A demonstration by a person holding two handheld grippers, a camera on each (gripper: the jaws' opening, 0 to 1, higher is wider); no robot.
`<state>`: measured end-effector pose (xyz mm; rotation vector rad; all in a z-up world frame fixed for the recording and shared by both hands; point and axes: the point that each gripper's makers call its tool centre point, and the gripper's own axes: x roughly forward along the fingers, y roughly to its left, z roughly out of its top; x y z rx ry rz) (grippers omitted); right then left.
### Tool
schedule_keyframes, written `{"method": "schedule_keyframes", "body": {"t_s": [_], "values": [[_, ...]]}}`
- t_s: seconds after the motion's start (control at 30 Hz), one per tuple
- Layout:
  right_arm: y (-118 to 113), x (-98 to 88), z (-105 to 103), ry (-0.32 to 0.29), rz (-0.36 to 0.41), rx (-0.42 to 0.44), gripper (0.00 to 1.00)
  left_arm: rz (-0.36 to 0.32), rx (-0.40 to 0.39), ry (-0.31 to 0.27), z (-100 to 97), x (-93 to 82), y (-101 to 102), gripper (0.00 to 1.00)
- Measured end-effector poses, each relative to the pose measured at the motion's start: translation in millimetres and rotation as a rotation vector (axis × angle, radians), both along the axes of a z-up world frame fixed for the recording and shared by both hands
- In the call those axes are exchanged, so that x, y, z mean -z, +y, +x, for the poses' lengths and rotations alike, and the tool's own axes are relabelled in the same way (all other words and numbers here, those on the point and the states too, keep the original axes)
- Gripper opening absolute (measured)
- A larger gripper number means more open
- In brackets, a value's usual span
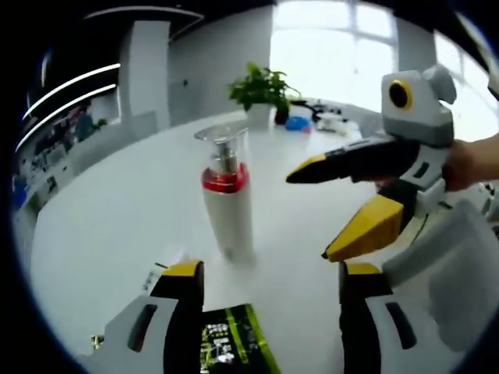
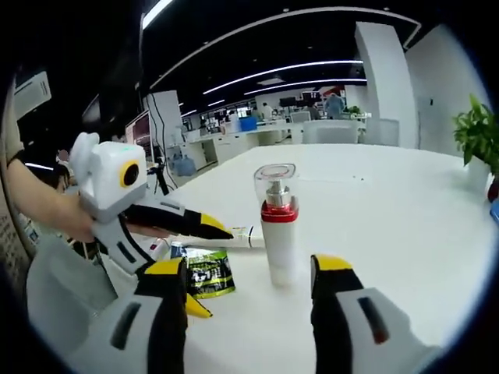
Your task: Arrange the skincare products in the storage area until every visible bottle or jar stands upright without overlapping.
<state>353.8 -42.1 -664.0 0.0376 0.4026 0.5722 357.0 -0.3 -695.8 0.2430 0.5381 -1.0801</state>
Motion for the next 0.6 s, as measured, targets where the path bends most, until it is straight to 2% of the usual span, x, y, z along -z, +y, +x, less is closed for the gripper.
{"method": "schedule_keyframes", "body": {"t_s": [0.13, 0.17, 0.27, 0.43, 0.53, 0.6], "values": [[-1, -12.6, -5, -0.012, 0.073, 0.033, 0.7, -0.006, -0.023, 0.021, -11.0, -8.2, 13, 0.73], [-1, -15.7, -6, -0.015, 0.084, 0.036, 0.71, -0.014, -0.041, 0.048, -16.5, -10.6, 18, 0.74], [-1, -21.5, -11, -0.021, 0.098, 0.041, 0.75, -0.054, -0.076, 0.07, -27.5, -18.8, 27, 0.76], [3, -27.3, -24, -0.024, 0.116, 0.031, 0.78, -0.058, -0.139, 0.09, -43.3, -17.9, 51, 0.79], [4, -33.0, -31, -0.019, 0.17, 0.044, 0.8, -0.061, -0.196, 0.111, -50.6, -16.3, 68, 0.82], [3, -35.7, -36, -0.021, 0.176, 0.049, 0.82, -0.064, -0.231, 0.121, -54.5, -16.8, 81, 0.83]]}}
